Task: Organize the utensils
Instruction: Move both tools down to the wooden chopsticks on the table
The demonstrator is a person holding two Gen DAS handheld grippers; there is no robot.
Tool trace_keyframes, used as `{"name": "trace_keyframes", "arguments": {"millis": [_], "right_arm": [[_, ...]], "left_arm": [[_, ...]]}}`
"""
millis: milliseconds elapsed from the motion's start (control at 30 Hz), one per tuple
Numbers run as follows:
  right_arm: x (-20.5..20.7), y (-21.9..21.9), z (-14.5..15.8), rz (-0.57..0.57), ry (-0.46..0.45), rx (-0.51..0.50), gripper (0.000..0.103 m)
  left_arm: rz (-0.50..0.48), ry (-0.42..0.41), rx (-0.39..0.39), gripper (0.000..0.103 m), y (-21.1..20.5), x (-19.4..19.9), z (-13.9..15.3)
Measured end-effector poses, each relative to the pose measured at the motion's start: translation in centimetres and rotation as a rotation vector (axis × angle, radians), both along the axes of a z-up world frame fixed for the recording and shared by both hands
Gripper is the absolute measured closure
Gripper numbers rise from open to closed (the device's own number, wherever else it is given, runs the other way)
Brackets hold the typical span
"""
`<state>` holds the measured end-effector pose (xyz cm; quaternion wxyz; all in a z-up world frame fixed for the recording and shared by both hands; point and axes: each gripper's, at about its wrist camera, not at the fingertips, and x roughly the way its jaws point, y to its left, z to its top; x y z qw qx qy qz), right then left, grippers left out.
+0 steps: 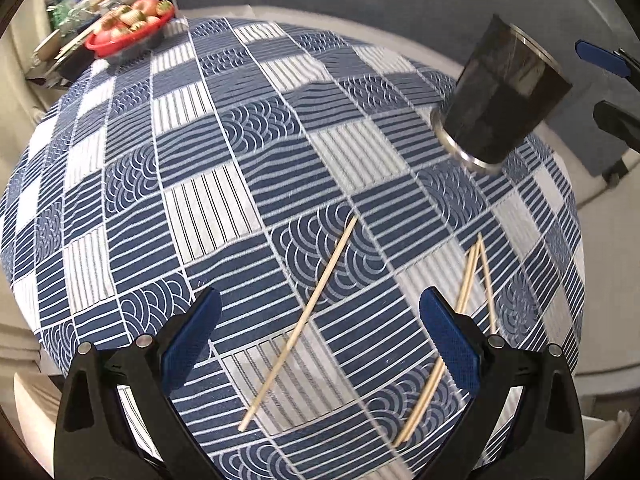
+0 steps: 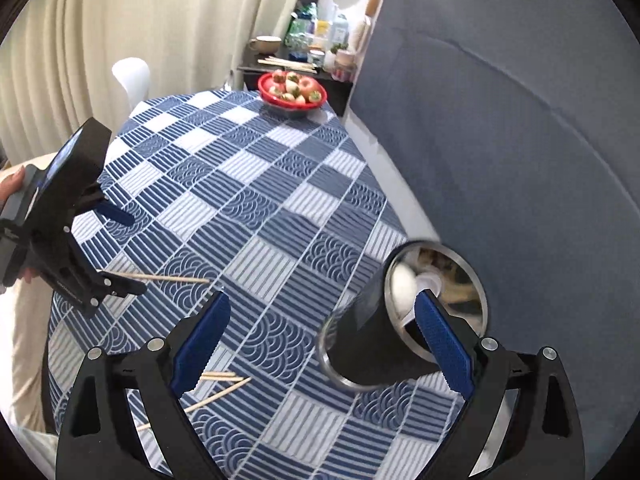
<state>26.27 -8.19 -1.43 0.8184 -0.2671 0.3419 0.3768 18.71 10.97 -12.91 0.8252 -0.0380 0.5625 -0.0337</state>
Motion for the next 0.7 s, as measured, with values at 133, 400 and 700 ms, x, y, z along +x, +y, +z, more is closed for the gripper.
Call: {"name": "trace_keyframes", "arguments": {"millis": [133, 400, 700], "right_arm": [[-0.9, -0.1, -2.2, -0.033, 0.058, -0.002, 0.014], [-3.1, -0.5, -7.1, -0.081, 0.176, -0.028, 0.014], [-5.6, -1.2, -12.1, -0.130, 0.272, -0.038, 0.014]], "left_arm": [[-0.049, 0.025, -0.009, 0.006, 0.5, -0.2, -1.3], [-0.100, 0.072, -0.027, 0.006, 1.6, -0.5, -3.4], [-0.146, 0.098, -0.041, 0.006, 2.4, -1.0, -4.9]]}}
